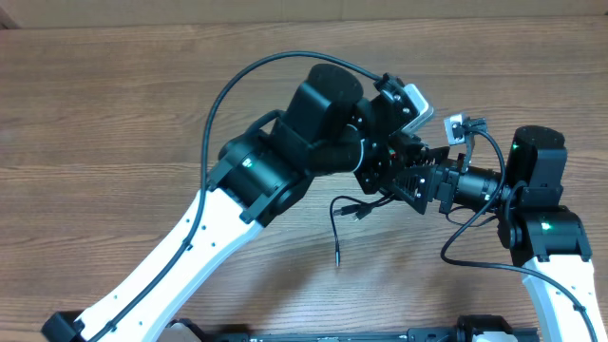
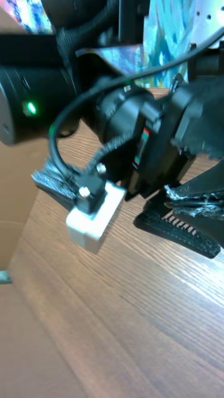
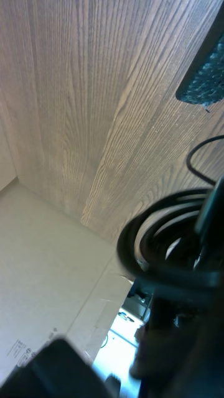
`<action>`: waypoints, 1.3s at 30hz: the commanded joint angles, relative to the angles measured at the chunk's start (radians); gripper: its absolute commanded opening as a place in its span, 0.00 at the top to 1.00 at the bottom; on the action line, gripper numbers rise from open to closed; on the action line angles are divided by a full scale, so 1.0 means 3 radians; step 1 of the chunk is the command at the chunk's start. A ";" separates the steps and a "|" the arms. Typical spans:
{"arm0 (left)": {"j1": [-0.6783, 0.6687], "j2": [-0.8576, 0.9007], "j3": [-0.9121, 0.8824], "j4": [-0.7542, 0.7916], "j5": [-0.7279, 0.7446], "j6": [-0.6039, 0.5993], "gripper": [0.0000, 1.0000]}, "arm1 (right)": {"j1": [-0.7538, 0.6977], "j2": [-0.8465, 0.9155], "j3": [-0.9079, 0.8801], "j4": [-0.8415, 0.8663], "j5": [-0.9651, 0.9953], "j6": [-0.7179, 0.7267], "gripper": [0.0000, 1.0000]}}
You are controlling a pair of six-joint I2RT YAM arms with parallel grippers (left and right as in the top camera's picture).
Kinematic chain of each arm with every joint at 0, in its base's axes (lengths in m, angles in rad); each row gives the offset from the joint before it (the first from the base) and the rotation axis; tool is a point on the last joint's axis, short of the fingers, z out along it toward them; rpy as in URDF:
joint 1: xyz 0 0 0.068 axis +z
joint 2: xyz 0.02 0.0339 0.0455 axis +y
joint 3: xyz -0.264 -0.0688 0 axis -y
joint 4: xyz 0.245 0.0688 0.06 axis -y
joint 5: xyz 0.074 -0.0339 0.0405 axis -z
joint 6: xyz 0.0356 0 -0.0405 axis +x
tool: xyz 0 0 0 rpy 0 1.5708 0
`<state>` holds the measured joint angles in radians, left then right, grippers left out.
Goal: Untangle cables
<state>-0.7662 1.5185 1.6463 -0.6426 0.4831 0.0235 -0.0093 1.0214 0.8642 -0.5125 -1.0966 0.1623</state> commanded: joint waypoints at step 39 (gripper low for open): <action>0.0235 -0.0089 0.0107 -0.0998 -0.0576 -0.0610 0.90 | 0.0027 0.0000 0.0004 0.0113 0.0698 0.0052 0.95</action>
<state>-0.7101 1.5181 1.6650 -0.8860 0.3981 -0.0696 0.0074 1.0233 0.8635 -0.5095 -0.9485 0.1497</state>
